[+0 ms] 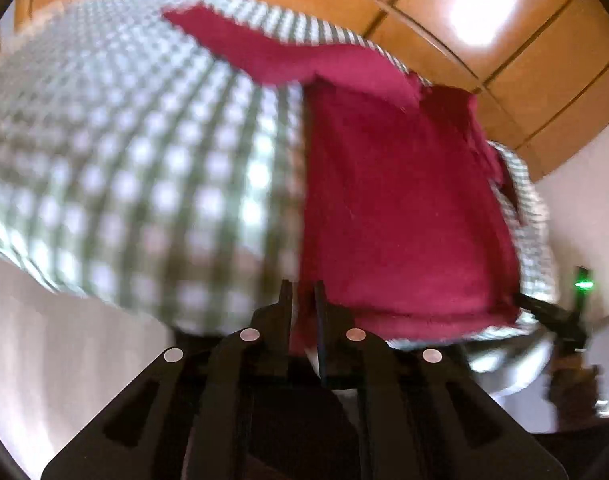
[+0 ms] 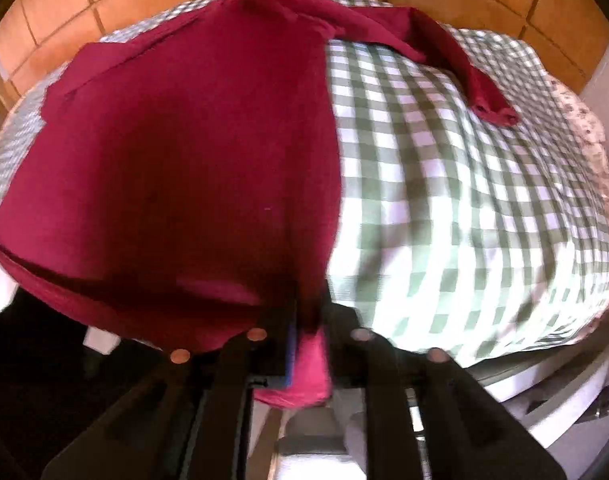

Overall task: Fold small clothes
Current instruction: 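Lift the sweater with both tools and shake it out over the bed, then lay the sweater flat on the bed and open both tools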

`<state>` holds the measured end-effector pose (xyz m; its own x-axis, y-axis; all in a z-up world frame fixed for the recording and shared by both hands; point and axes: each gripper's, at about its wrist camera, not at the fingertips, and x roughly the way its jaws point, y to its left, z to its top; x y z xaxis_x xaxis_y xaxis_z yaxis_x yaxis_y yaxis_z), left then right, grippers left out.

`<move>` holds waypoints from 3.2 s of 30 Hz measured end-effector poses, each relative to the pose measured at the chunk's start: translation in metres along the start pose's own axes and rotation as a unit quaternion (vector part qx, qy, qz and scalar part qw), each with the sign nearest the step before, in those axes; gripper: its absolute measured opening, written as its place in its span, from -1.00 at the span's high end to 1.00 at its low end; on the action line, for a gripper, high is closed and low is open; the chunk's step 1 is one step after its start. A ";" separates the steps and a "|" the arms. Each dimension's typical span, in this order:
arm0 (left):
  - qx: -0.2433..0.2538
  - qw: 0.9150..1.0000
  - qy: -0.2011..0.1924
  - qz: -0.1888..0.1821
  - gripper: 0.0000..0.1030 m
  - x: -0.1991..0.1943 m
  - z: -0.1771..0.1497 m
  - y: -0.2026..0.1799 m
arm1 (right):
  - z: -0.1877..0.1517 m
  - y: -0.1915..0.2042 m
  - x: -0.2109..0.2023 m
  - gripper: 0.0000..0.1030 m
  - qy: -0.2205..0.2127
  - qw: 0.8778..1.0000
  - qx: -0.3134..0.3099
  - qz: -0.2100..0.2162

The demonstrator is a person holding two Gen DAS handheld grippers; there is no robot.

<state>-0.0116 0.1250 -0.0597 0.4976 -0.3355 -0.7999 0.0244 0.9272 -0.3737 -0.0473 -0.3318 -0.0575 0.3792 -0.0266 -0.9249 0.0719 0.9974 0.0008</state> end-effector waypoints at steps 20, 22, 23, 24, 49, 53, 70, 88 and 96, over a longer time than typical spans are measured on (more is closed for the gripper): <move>-0.064 0.968 -0.090 0.227 -0.14 0.060 0.263 0.148 | 0.081 0.142 0.026 -0.31 -0.027 0.988 -0.048 0.142; -0.076 0.968 -0.083 0.226 -0.14 0.069 0.277 0.157 | 0.085 0.148 0.034 -0.32 -0.018 0.988 -0.053 0.141; -0.077 0.969 -0.075 0.223 -0.14 0.079 0.290 0.163 | 0.085 0.148 0.036 -0.36 -0.015 0.988 -0.054 0.141; -0.076 0.968 -0.072 0.227 -0.14 0.085 0.293 0.167 | 0.088 0.148 0.038 -0.37 -0.011 0.989 -0.055 0.140; -0.187 0.926 -0.187 0.270 0.84 0.028 0.304 0.238 | 0.101 0.153 0.055 -0.51 -0.013 0.991 -0.042 0.123; -0.211 0.911 -0.164 0.314 0.84 0.021 0.289 0.259 | 0.100 0.154 0.055 -0.54 -0.019 0.992 -0.036 0.121; -0.032 0.998 -0.050 -0.016 -0.17 0.010 0.110 0.063 | 0.086 0.062 0.015 -0.56 -0.056 0.997 0.058 0.014; 0.043 0.996 0.046 -0.057 0.84 0.032 0.005 -0.029 | 0.009 0.010 0.003 -0.16 -0.007 0.997 0.072 -0.015; 0.047 0.996 0.067 -0.025 0.88 0.022 -0.009 -0.014 | -0.006 0.016 -0.023 0.82 -0.001 1.000 0.014 0.016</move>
<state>-0.0088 0.1028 -0.0762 0.3740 -0.3957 -0.8388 0.1300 0.9179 -0.3750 -0.0604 -0.3144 -0.0385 0.3839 0.0051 -0.9234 0.0862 0.9954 0.0413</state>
